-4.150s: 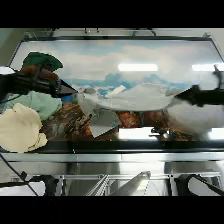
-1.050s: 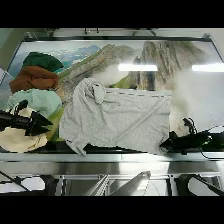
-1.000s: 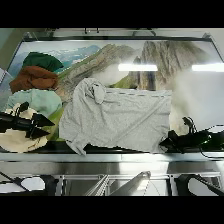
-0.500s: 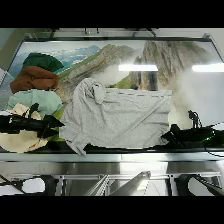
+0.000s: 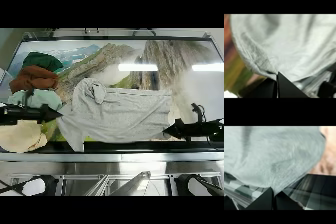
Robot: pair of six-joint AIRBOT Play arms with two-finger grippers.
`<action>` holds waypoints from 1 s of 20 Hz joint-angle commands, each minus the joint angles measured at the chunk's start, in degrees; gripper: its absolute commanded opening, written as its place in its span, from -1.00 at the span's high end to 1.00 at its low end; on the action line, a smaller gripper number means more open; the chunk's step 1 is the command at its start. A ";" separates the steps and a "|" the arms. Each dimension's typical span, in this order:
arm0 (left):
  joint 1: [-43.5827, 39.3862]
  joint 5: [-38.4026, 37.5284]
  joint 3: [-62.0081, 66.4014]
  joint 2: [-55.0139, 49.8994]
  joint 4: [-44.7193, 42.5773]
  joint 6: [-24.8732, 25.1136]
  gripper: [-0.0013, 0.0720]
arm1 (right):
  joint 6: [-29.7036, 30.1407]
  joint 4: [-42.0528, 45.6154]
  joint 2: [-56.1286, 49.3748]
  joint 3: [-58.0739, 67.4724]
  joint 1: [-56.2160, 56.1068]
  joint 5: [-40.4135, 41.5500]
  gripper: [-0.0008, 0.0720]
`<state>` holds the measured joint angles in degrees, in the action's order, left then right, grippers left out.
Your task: Fold the shirts.
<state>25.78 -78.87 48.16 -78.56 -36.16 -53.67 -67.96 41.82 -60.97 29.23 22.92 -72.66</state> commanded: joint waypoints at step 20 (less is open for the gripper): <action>23.82 -24.26 49.55 26.27 41.16 -2.80 0.91 | 2.34 -30.16 18.08 45.94 21.00 -6.93 0.94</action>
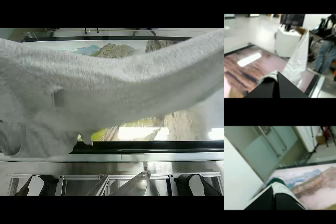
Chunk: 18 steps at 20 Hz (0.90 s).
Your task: Fold the shirts.
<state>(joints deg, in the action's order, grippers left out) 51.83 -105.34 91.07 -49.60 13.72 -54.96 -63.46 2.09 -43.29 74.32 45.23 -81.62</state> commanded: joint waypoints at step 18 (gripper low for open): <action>-42.53 23.50 9.75 -62.31 -48.50 -3.15 0.92 | 13.14 16.94 -45.48 -16.72 -21.81 29.14 0.94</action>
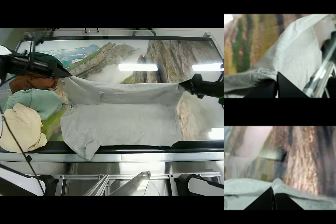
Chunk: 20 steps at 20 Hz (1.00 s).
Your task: Fold the shirts.
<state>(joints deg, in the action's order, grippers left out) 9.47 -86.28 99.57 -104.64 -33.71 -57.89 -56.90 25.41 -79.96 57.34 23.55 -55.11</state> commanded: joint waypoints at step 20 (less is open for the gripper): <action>1.16 0.17 -12.37 -8.22 -6.43 -6.51 0.94 | 8.24 13.92 -16.37 6.62 6.64 -12.70 0.94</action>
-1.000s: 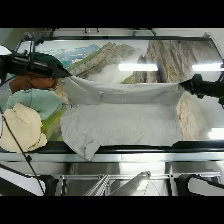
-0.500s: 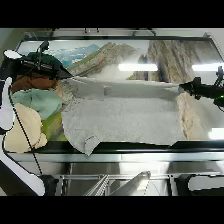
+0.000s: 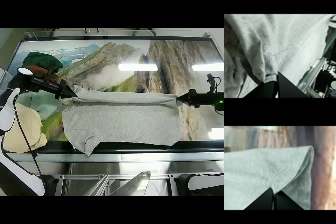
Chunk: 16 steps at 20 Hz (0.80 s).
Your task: Fold the shirts.
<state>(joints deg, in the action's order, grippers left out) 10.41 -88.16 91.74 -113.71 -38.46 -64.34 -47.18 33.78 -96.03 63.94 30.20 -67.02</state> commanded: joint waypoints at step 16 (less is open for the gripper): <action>17.59 2.36 -39.54 27.82 -2.56 6.08 0.17 | -14.78 29.55 15.58 -23.41 6.08 -5.86 -0.02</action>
<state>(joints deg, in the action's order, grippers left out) 23.18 -88.05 62.26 -92.18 -40.97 -60.29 -61.47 62.33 -82.15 46.94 35.86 -76.36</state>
